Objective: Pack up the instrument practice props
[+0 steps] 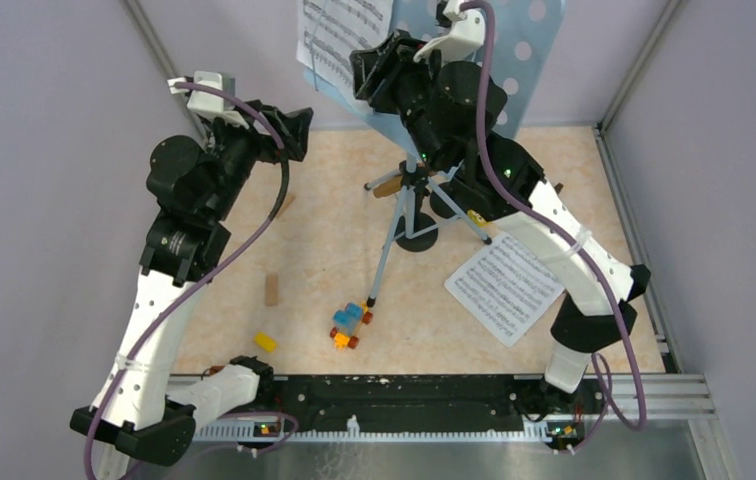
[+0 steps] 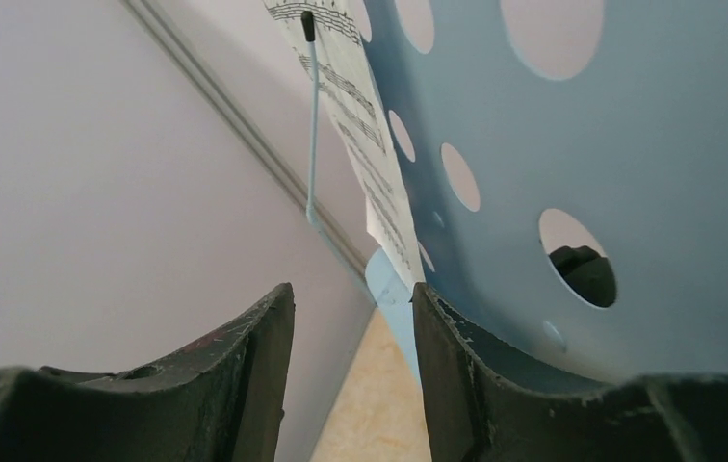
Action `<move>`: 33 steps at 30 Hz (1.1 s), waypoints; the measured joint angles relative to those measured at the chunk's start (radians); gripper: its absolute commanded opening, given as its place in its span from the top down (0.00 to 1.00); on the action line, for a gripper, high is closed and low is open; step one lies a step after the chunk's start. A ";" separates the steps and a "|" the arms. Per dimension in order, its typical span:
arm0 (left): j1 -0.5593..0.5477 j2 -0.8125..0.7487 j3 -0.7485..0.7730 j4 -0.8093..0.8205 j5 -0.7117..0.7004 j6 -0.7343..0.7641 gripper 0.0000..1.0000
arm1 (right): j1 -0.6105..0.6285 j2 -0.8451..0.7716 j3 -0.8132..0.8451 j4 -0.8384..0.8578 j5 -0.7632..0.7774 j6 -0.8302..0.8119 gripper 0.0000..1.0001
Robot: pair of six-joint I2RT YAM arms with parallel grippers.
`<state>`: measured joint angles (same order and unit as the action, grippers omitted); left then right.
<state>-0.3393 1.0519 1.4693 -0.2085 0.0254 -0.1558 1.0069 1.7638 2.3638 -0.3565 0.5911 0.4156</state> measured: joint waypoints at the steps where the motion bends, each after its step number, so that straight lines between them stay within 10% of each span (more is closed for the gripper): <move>1: 0.000 0.000 -0.001 0.000 0.000 -0.002 0.01 | 0.013 0.000 0.000 0.002 0.026 -0.014 0.51; 17: 0.000 0.000 -0.019 0.000 -0.004 -0.004 0.01 | 0.154 0.025 0.050 0.170 0.331 -0.356 0.45; 33: 0.000 0.005 -0.019 -0.002 -0.004 -0.002 0.01 | -0.003 0.082 0.126 0.022 0.060 -0.140 0.44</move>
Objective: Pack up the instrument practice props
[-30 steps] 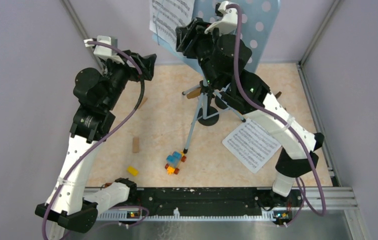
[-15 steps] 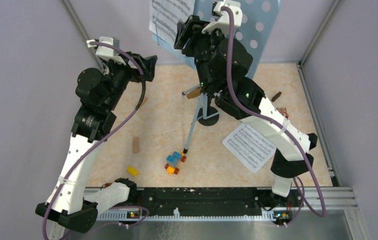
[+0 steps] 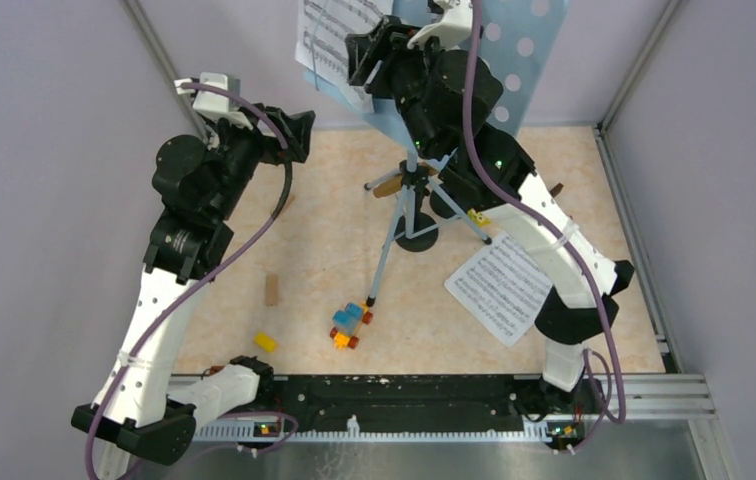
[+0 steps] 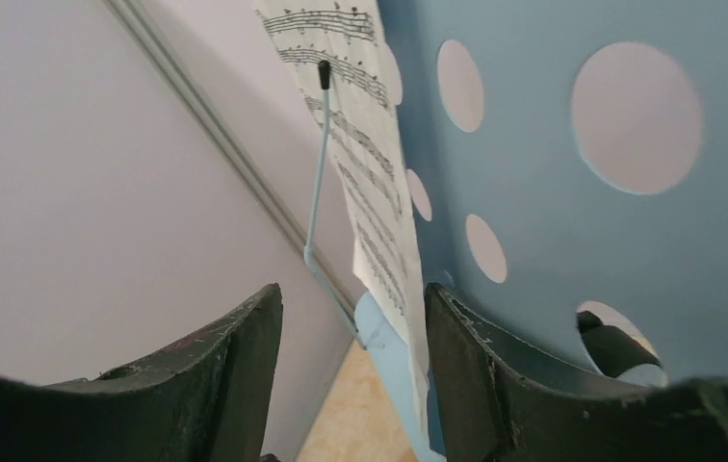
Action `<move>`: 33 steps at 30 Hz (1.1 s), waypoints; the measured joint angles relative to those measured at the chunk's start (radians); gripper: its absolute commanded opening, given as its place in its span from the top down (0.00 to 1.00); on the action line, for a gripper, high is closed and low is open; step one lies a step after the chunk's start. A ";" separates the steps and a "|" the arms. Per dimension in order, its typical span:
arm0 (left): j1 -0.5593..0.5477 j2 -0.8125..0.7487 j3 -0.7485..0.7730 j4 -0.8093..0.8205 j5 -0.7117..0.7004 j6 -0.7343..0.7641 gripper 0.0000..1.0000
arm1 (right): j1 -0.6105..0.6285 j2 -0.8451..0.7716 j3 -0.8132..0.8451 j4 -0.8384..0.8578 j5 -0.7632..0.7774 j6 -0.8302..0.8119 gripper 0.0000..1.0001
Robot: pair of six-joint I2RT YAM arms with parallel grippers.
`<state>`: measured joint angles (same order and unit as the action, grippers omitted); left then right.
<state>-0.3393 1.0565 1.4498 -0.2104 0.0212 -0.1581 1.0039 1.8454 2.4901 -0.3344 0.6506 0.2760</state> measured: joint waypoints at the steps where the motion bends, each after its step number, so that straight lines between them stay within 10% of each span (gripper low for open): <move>1: 0.000 0.000 0.000 0.000 0.000 0.000 0.01 | -0.008 0.004 0.000 0.003 -0.028 0.011 0.44; 18: 0.000 0.013 0.006 0.058 -0.039 0.076 0.01 | -0.104 0.095 0.051 0.073 -0.185 0.047 0.58; 26: 0.000 0.022 0.014 0.103 -0.056 0.083 0.01 | -0.104 0.095 0.051 0.114 -0.182 0.009 1.00; 33: 0.002 0.025 0.014 0.171 0.028 0.097 0.02 | -0.104 0.095 0.051 0.125 -0.182 -0.016 1.00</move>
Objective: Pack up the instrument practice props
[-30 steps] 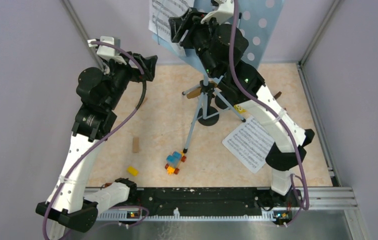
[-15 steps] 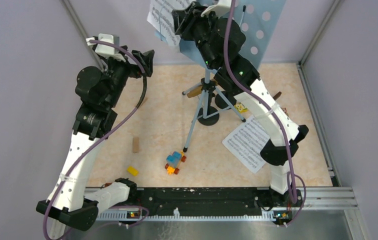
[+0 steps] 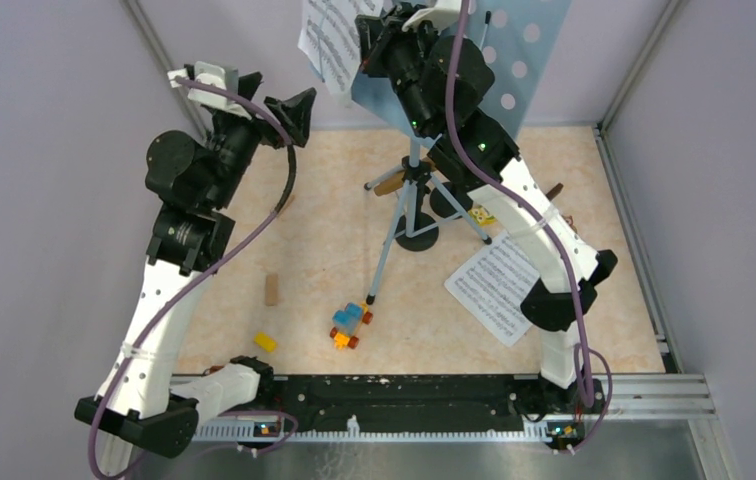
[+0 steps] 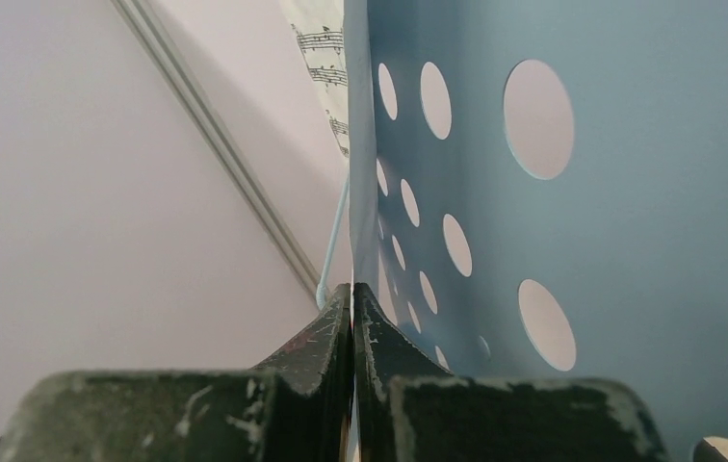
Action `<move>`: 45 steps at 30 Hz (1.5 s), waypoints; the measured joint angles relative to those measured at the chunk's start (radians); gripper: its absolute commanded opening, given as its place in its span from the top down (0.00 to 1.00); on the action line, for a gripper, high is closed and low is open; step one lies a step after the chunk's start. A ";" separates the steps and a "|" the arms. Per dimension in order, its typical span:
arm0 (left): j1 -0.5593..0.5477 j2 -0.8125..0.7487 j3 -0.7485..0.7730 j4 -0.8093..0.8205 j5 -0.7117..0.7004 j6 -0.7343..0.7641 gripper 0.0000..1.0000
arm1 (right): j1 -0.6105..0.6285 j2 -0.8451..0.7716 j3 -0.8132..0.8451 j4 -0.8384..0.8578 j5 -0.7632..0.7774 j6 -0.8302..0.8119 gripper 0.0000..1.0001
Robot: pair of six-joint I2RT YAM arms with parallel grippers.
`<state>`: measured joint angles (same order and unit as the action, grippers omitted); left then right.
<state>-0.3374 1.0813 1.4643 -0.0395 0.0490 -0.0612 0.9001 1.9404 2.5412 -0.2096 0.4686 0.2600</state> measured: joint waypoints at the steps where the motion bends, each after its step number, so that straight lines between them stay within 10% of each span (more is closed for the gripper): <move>1: 0.005 0.005 0.006 0.008 0.030 0.002 0.01 | 0.000 0.000 -0.001 0.000 0.000 -0.005 1.00; 13: 0.293 0.306 0.272 0.074 0.453 -0.189 0.06 | 0.000 -0.011 -0.028 0.006 -0.016 -0.018 1.00; 23: 0.322 0.425 0.388 0.198 0.692 -0.359 0.13 | 0.000 -0.012 -0.028 0.004 -0.028 -0.014 1.00; 35: 0.256 0.574 0.572 0.223 0.668 -0.406 0.21 | 0.000 -0.023 -0.045 -0.003 -0.031 -0.013 1.00; 45: 0.144 0.629 0.617 0.121 0.566 -0.309 0.52 | 0.000 -0.039 -0.074 -0.001 -0.035 -0.014 1.00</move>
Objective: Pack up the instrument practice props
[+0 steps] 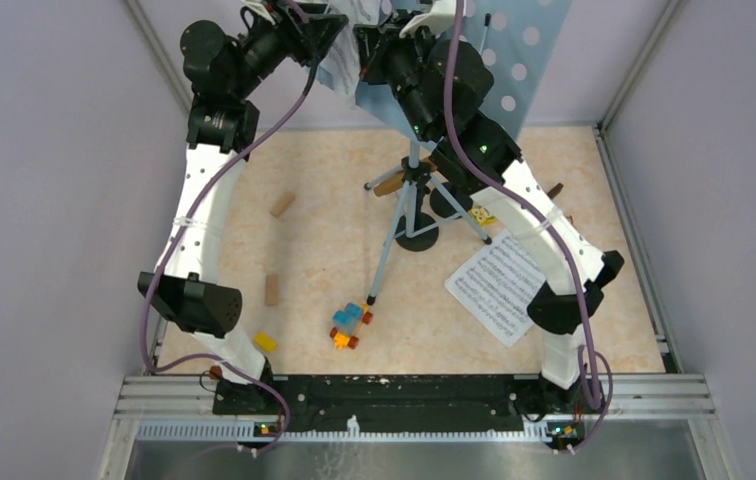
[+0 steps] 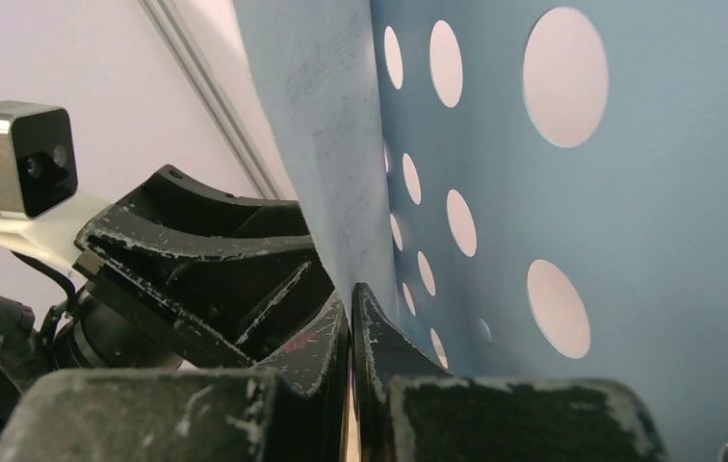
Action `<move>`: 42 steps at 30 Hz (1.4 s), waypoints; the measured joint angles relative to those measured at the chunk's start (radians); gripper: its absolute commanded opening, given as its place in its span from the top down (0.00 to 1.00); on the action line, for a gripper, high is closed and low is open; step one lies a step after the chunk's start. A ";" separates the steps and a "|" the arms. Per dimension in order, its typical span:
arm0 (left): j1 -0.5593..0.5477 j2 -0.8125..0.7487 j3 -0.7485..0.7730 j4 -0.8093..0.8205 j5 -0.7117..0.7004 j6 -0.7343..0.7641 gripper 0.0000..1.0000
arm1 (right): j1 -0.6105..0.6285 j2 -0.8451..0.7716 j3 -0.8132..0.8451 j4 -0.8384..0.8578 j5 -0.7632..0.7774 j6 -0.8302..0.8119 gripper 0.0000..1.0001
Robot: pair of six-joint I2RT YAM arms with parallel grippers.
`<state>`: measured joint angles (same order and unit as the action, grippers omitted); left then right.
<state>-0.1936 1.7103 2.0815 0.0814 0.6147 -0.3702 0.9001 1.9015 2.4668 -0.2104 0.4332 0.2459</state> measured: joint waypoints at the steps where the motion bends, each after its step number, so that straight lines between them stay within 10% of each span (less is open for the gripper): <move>1: 0.001 0.000 0.000 -0.003 -0.008 0.003 0.57 | 0.000 0.000 0.000 -0.002 -0.001 0.000 1.00; 8: 0.003 0.000 0.005 -0.017 -0.041 0.025 1.00 | 0.000 -0.001 -0.003 0.000 -0.011 0.000 1.00; 29: 0.004 -0.199 -0.345 0.253 -0.130 -0.058 1.00 | 0.178 -0.072 -0.007 0.014 0.121 -0.311 1.00; 42: 0.003 -0.232 -0.392 0.260 -0.154 -0.046 0.97 | 0.269 -0.505 -0.410 0.045 0.206 -0.327 1.00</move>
<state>-0.1902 1.4788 1.6897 0.3412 0.4603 -0.4160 1.1694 1.3960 2.0563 -0.1658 0.6388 -0.0811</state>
